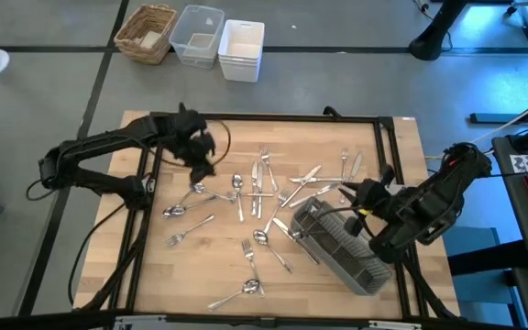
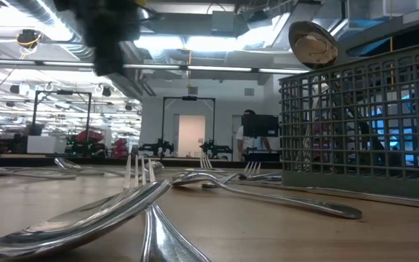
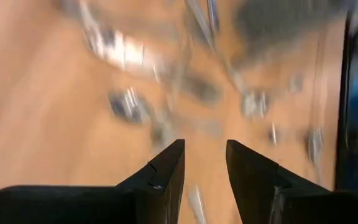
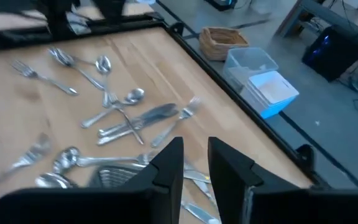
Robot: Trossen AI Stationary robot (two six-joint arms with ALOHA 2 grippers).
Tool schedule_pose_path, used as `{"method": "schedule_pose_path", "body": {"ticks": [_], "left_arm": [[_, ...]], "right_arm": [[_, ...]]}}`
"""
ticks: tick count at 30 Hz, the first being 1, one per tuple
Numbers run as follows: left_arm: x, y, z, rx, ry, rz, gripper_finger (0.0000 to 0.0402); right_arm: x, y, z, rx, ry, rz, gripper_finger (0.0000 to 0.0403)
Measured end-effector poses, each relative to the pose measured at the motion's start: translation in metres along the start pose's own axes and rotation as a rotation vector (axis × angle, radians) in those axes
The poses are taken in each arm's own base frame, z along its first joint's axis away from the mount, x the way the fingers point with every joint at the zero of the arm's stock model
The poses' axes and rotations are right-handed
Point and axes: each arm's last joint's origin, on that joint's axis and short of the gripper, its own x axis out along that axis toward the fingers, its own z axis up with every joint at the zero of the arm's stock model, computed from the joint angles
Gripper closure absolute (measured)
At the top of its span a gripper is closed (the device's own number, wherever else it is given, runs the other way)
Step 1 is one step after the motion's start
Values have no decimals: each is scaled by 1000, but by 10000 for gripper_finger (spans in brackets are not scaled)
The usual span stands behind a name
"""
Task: Sort silverware
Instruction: Put the silver fork into the gray silverware basket
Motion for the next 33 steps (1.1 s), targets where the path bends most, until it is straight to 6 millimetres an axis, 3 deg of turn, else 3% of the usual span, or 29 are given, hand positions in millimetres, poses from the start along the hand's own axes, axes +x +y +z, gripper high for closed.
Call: {"method": "schedule_pose_path", "body": {"ticks": [5, 9, 17, 26, 33], "left_arm": [[6, -22, -25, -79, 250, 11, 290], [10, -39, -38, -79, 340, 83, 290], [18, -70, -52, 50, 336, 202, 290], [55, -83, -90, -119, 369, 209, 290], [78, -87, -117, -156, 370, 183, 290]], "right_arm": [[10, -9, 6, -38, 67, -18, 326], [16, -14, 9, -86, 82, -34, 326], [17, -21, 12, -144, 107, -25, 326], [14, -26, 12, -170, 104, -17, 326], [12, -30, 13, -183, 105, -4, 327]]}}
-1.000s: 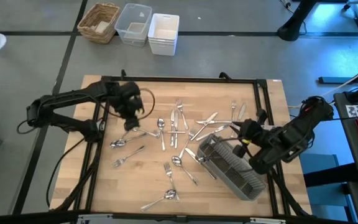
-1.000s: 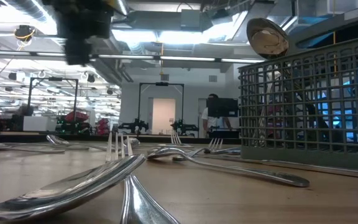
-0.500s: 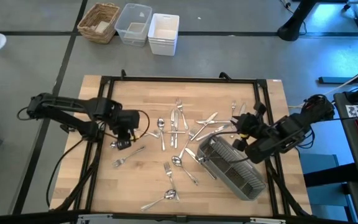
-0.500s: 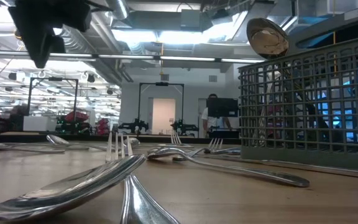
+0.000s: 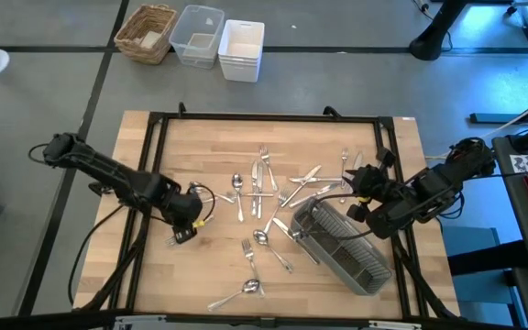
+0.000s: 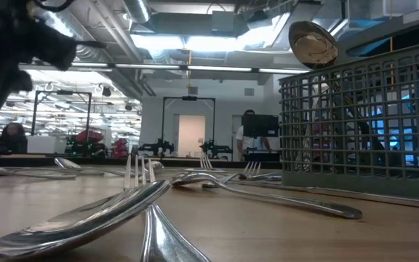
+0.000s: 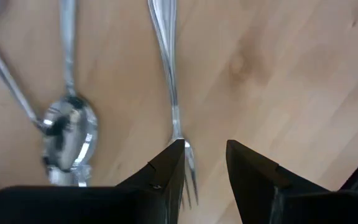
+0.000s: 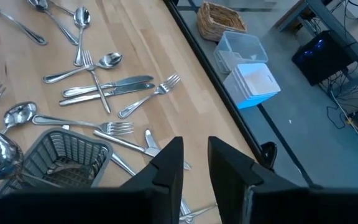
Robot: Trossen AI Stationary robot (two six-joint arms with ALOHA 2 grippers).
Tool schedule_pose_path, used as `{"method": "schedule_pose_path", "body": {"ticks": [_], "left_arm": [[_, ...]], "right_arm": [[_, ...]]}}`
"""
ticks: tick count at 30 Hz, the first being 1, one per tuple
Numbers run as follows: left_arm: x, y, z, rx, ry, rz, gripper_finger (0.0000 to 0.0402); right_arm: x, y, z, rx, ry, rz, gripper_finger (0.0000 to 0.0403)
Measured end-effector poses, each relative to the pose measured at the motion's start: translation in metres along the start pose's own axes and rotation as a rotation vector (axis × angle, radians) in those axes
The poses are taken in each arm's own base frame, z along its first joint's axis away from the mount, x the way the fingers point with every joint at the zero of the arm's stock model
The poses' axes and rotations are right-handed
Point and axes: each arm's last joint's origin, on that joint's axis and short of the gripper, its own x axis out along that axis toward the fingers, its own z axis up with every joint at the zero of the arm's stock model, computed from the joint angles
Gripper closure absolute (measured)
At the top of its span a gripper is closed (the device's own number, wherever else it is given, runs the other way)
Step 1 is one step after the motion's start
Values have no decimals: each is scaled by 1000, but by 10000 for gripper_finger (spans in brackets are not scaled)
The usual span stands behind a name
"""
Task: Sort silverware
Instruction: Put the silver fork into the gray silverware basket
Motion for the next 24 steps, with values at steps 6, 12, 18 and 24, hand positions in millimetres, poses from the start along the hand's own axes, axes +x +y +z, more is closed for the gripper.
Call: {"method": "schedule_pose_path", "body": {"ticks": [6, 12, 18, 24], "left_arm": [[21, 7, -13, -54, -16, 57, 290], [35, 7, -19, -75, -32, 23, 290], [37, 0, -21, -180, -46, -42, 290], [40, 1, -26, -142, -57, 22, 290]], "right_arm": [[-1, -1, 1, 16, -8, 7, 327], [-1, 2, 3, 48, -27, 25, 327], [-1, 2, 3, 48, -27, 25, 327], [-1, 2, 3, 49, -26, 25, 327]]}}
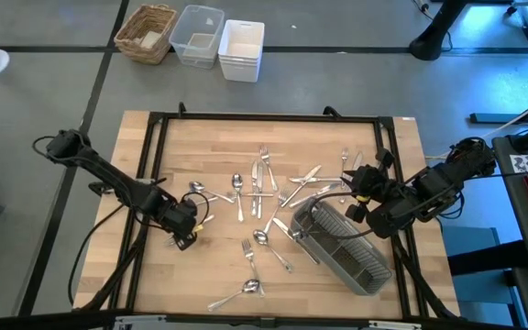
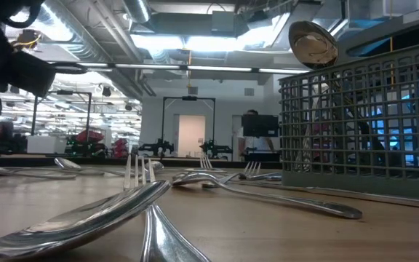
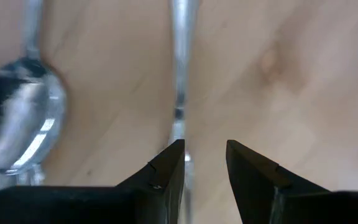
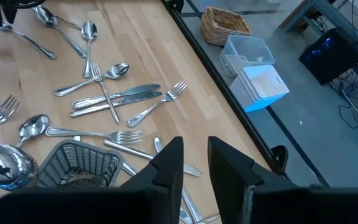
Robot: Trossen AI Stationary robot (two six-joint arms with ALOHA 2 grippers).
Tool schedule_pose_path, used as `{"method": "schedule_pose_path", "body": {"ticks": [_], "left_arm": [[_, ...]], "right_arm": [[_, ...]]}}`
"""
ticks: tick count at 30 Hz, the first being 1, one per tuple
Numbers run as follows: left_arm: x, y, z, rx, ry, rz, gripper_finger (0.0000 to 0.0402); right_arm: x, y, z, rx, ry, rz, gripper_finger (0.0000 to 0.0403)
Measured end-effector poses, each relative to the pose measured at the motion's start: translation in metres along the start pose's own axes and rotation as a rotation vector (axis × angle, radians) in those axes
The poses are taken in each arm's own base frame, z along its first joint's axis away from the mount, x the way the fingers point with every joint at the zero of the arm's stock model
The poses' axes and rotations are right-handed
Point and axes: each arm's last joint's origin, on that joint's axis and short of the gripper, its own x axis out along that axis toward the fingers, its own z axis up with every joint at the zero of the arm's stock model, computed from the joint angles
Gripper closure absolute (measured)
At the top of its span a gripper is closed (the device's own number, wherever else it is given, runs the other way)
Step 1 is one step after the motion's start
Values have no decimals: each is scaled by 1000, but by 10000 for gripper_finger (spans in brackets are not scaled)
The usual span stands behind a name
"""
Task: Sort silverware
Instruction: Put the silver fork into the gray silverware basket
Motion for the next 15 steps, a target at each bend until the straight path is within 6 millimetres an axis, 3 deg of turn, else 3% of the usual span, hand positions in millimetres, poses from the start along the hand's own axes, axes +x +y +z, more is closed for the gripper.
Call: {"method": "schedule_pose_path", "body": {"ticks": [15], "left_arm": [[36, -3, 2, 62, 47, 203, 302]], "right_arm": [[0, 0, 0, 3, 5, 7, 327]]}}
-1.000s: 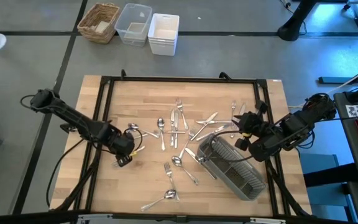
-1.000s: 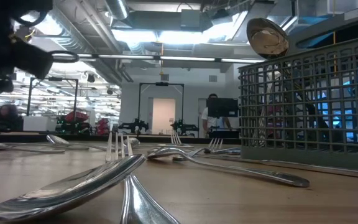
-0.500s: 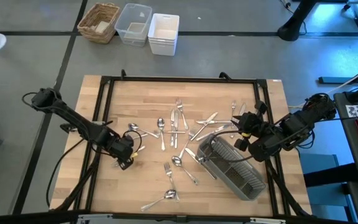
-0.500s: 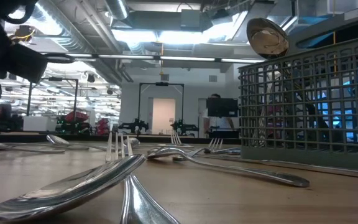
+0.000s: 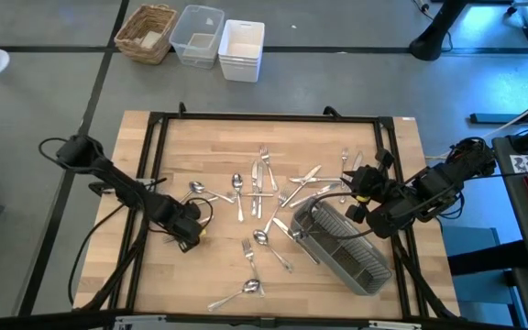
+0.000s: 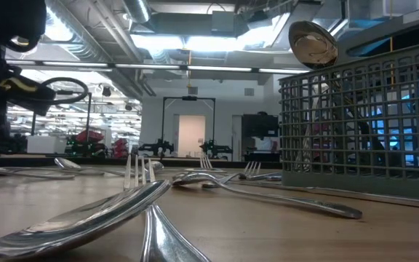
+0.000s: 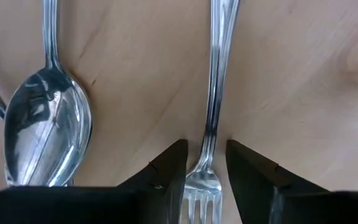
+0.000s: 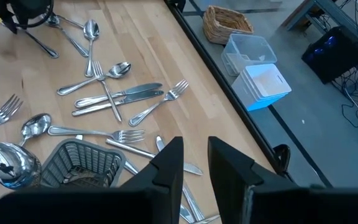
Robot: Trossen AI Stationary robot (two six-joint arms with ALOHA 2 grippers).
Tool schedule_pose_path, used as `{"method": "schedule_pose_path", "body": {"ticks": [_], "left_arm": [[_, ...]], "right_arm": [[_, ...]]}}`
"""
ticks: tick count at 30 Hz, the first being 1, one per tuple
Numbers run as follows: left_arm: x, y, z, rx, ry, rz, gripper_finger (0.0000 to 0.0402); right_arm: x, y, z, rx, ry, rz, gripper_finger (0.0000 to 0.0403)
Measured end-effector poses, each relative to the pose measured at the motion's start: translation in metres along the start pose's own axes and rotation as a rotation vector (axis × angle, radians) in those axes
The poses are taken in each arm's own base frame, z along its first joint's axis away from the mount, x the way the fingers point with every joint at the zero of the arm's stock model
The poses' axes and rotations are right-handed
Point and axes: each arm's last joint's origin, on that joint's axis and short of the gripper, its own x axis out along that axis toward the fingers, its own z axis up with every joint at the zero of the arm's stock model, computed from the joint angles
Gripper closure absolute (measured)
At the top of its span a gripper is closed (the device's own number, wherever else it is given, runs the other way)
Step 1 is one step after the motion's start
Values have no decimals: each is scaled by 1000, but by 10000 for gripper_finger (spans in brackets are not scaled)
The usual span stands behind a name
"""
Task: Sort silverware
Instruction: Put the silver fork into the gray silverware basket
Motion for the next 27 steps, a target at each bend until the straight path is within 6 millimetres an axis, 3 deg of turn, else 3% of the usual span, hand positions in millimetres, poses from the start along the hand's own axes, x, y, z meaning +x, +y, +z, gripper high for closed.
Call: {"method": "schedule_pose_path", "body": {"ticks": [6, 12, 20, 27], "left_arm": [[-1, -1, 1, 46, 2, 4, 385], [-17, -1, 3, 158, 3, 12, 389], [-77, 12, 20, 282, -78, 120, 394], [-143, 23, 55, 444, -406, 332, 394]], "right_arm": [[0, 0, 0, 2, -1, 1, 327], [0, 0, 0, 1, -1, 1, 327], [0, 0, 0, 1, -1, 1, 327], [0, 2, 3, 34, -33, 7, 327]]}}
